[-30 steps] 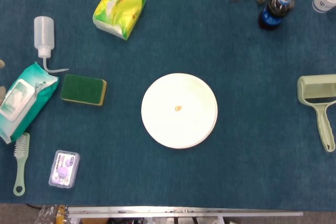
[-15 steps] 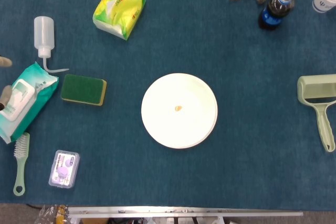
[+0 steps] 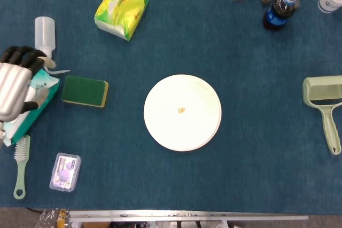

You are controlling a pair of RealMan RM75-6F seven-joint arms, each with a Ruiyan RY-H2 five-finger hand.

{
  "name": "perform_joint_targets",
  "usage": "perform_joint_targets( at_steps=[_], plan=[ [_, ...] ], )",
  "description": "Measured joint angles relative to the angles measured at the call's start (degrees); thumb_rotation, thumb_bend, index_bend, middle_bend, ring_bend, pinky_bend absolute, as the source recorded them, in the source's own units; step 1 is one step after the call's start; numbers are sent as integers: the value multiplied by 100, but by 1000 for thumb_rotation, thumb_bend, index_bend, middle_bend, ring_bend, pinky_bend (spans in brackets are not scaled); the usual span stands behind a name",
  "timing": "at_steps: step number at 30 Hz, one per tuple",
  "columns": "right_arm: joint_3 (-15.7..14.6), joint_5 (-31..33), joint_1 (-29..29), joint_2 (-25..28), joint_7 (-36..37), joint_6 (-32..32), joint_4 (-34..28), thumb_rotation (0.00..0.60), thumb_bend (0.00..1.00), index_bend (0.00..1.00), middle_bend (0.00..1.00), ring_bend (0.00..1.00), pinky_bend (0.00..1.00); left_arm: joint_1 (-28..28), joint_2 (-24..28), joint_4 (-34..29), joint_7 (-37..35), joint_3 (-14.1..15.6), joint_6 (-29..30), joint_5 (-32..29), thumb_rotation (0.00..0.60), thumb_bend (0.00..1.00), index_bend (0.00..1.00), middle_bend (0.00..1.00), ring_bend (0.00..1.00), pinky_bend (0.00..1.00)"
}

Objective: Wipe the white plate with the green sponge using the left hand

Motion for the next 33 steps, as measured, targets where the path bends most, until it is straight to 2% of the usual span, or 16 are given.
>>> perform_joint_targets(
  at_steps=[5, 8, 11, 15, 33],
  plan=[
    [7, 42, 13, -17, 12, -21, 53, 587, 324, 302, 315, 211, 405, -265, -205, 165, 295, 51, -519, -261, 515, 253, 223, 162, 108, 152],
    [7, 58, 11, -19, 16, -19, 68, 587, 324, 302, 315, 210, 405, -375, -334, 282, 488, 97, -736, -423, 500, 247, 181, 109, 66, 139],
    [2, 65, 12, -16, 18, -26, 73, 586, 324, 301, 315, 211, 404, -463, -460, 398, 680, 144, -904, -572, 519, 246, 166, 84, 44, 118],
    [0, 81, 13, -24, 34, -34, 98, 587, 325, 301, 315, 210, 404, -553, -606, 545, 887, 235, -1074, -688, 600, 246, 166, 77, 37, 114],
    [-21, 128, 6, -92, 221, -67, 333, 588, 325, 301, 315, 211, 404, -759, -1194, 1045, 1634, 390, -1340, -1288, 600, 246, 183, 75, 32, 112]
  ],
)
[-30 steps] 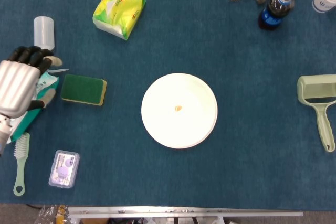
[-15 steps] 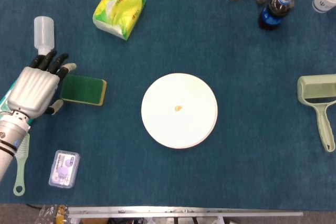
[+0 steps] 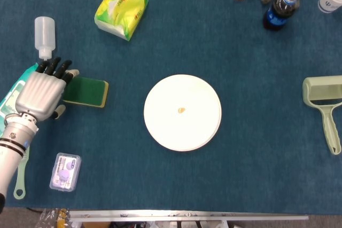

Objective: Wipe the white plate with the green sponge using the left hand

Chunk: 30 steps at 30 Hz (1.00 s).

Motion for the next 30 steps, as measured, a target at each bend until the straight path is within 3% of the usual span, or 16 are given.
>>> perform_joint_targets(
  at_steps=[20, 30],
  plan=[
    [8, 56, -78, 23, 325, 54, 251, 588, 325, 302, 315, 211, 404, -298, -576, 327, 859, -25, -57, -823, 600, 246, 208, 71, 15, 112],
    [11, 47, -86, -6, 417, 65, 334, 587, 324, 301, 315, 211, 405, -338, -704, 444, 891, 10, 4, -999, 600, 246, 312, 81, 14, 112]
  ],
)
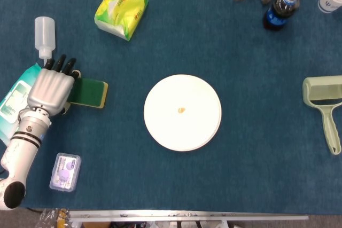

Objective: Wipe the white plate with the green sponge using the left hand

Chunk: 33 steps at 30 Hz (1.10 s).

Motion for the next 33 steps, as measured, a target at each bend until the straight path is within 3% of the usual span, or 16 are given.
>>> perform_joint_targets(
  at_steps=[7, 15, 22, 33],
  plan=[
    [4, -15, -12, -1, 55, 28, 22, 587, 324, 302, 315, 210, 404, -20, -54, -3, -60, -21, 98, 3, 600, 246, 420, 133, 20, 112],
    [5, -66, 18, -33, 103, 21, 51, 589, 325, 302, 315, 210, 405, -46, 277, -612, 170, -48, 397, 132, 600, 246, 442, 180, 38, 112],
    [2, -102, 70, -93, 160, -29, 120, 587, 325, 301, 315, 210, 405, -132, 638, -1447, 925, -2, 654, 222, 600, 249, 443, 236, 58, 112],
    [15, -151, 184, -135, 264, -130, 205, 586, 325, 301, 315, 211, 405, -410, 677, -2419, 2236, 22, 927, 58, 600, 261, 442, 364, 245, 116]
  ],
)
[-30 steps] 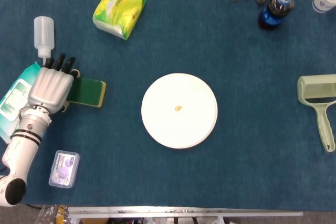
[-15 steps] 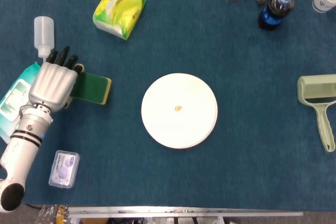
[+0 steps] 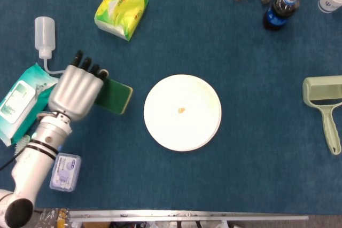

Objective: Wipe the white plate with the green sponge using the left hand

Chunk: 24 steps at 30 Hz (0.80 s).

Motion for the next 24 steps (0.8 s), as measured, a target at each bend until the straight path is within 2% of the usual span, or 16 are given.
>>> perform_joint_targets(
  at_steps=[9, 17, 24],
  plan=[
    [-4, 15, 26, -5, 106, -40, 106, 588, 324, 301, 315, 210, 405, -423, -626, -278, 1121, -126, 293, -685, 600, 270, 440, 381, 250, 118],
    [15, 52, 70, -25, 159, -99, 179, 588, 325, 301, 315, 211, 404, -877, -1158, -326, 1569, -270, 381, -1078, 600, 270, 440, 381, 250, 117],
    [25, 90, 96, -48, 228, -149, 269, 587, 324, 302, 315, 211, 404, -1261, -1640, -145, 1977, -277, 386, -1313, 600, 270, 440, 381, 250, 118]
  ],
)
